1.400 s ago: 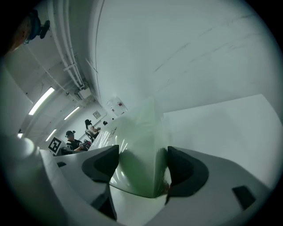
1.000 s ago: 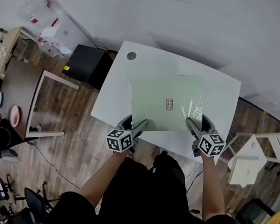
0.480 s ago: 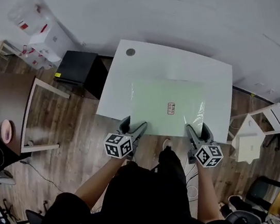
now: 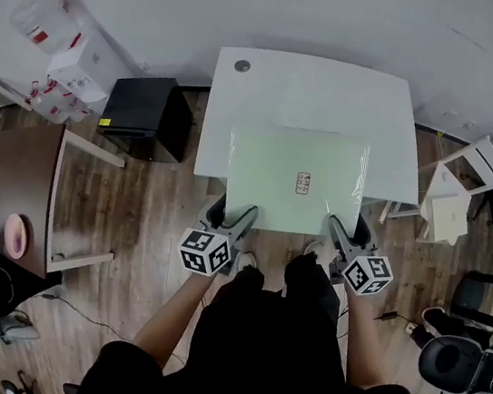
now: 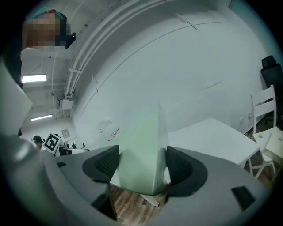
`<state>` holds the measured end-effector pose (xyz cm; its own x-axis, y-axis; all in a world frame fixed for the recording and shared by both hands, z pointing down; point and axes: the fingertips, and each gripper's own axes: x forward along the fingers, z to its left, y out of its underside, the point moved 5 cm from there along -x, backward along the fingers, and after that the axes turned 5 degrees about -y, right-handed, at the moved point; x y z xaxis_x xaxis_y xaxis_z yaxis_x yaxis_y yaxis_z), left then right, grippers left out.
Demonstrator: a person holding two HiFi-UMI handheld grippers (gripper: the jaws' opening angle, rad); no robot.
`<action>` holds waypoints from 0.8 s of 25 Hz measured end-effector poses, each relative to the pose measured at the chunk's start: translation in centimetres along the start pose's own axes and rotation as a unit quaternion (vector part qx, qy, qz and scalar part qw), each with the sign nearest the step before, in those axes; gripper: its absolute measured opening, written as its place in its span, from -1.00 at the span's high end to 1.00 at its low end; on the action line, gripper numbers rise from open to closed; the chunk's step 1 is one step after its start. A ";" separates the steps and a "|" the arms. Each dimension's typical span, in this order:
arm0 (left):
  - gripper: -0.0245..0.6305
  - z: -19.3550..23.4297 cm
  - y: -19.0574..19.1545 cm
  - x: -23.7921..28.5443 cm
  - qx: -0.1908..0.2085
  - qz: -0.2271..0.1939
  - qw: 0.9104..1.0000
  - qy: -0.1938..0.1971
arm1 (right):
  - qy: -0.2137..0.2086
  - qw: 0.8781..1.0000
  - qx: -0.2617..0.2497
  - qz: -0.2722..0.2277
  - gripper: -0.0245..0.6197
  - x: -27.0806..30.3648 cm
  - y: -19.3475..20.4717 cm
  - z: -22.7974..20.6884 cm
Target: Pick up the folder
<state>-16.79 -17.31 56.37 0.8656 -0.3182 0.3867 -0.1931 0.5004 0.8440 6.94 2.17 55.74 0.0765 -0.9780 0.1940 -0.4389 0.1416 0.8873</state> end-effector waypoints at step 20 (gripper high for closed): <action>-0.13 -8.3 -4.8 -4.1 0.074 -0.105 0.992 0.022 | 0.004 0.991 -0.096 -0.095 -0.14 -8.7 -6.8 3.3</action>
<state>-15.56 -11.69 47.67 0.9124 -0.3660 0.1832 -0.0695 0.3026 0.9506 6.33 9.25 46.69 0.1486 -0.9887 0.0181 -0.2369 -0.0178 0.9714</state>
